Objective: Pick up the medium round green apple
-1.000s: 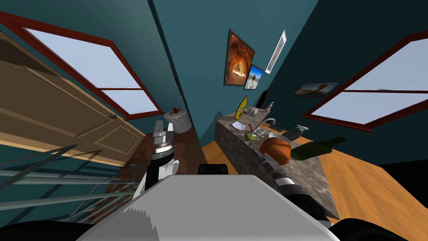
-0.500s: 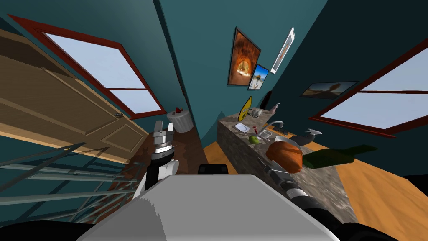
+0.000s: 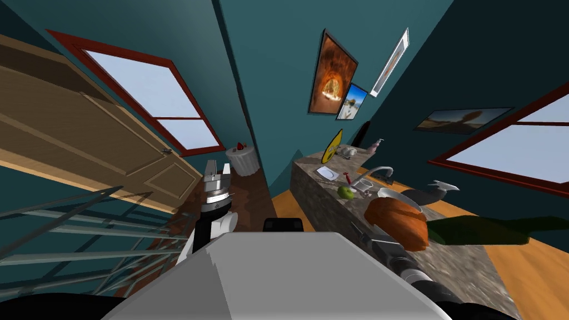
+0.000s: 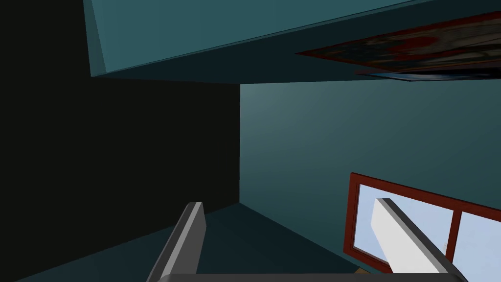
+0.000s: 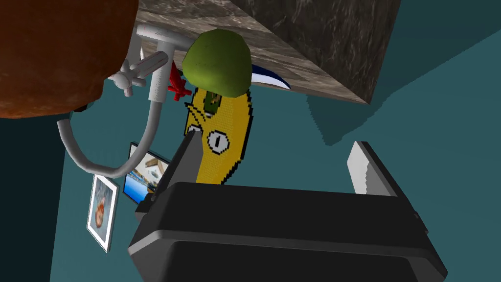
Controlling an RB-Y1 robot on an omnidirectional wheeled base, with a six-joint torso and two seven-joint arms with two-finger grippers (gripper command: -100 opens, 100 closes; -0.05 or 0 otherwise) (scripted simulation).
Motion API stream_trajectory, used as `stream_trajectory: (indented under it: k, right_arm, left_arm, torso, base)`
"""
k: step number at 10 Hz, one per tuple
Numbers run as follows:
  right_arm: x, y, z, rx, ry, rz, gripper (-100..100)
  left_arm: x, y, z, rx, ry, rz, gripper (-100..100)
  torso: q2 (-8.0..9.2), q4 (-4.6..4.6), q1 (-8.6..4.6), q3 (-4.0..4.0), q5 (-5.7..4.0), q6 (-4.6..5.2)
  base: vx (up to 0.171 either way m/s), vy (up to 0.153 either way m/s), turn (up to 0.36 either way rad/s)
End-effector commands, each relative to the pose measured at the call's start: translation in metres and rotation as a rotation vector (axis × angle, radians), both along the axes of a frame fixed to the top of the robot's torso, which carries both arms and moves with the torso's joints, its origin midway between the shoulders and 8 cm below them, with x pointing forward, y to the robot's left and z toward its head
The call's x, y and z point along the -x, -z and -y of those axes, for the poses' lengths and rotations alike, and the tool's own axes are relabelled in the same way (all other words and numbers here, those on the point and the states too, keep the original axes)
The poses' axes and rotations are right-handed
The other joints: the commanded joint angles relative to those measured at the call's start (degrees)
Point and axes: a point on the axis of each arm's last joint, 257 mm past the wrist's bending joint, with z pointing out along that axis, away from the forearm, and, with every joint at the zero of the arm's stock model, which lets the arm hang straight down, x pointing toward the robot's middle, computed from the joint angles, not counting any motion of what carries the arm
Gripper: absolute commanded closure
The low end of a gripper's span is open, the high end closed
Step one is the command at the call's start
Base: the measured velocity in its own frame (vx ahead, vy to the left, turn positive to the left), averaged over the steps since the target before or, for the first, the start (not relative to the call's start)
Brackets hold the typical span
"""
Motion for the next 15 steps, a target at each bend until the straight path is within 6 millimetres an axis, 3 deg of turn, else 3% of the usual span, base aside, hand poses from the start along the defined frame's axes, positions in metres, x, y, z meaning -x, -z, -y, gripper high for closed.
stream_trajectory:
  k: [1,2,5,8,12,15]
  right_arm:
    - [0.022,0.007,0.013,0.078,-0.013,-0.079,-100]
    - [0.025,0.008,0.013,0.077,-0.010,-0.087,-100]
    - [0.070,0.019,0.039,0.212,-0.040,-0.245,-100]
    - [0.099,0.022,0.054,0.289,-0.063,-0.345,-100]
    - [0.147,0.021,0.078,0.415,-0.121,-0.509,-100]
    - [0.171,0.018,0.088,0.476,-0.167,-0.596,-100]
  left_arm:
    - [0.000,0.000,0.000,0.000,0.000,0.000,0]
    - [0.000,0.000,0.000,0.000,0.000,0.000,0]
    - [0.000,0.000,0.000,0.000,0.000,0.000,0]
    - [0.000,0.000,0.000,0.000,0.000,0.000,0]
    - [0.000,0.000,0.000,0.000,0.000,0.000,0]
    - [0.000,0.000,0.000,0.000,0.000,0.000,0]
  torso:
    - [0.00,0.00,0.00,0.00,0.00,0.00]
    - [-0.14,-0.03,-0.03,-0.08,-0.01,-0.02]
    - [-0.13,-0.03,-0.05,-0.08,-0.01,-0.02]
    - [-0.20,-0.05,-0.09,-0.13,-0.02,0.02]
    - [-0.26,-0.06,-0.14,-0.16,-0.04,0.01]
    - [-0.21,-0.05,-0.04,-0.13,-0.01,0.02]
  base:
    - [0.138,0.004,0.234]
    - [0.112,0.000,0.048]
    - [0.129,-0.003,0.152]
    - [0.133,-0.021,0.126]
    - [0.142,-0.030,0.167]
    - [0.128,-0.023,0.126]
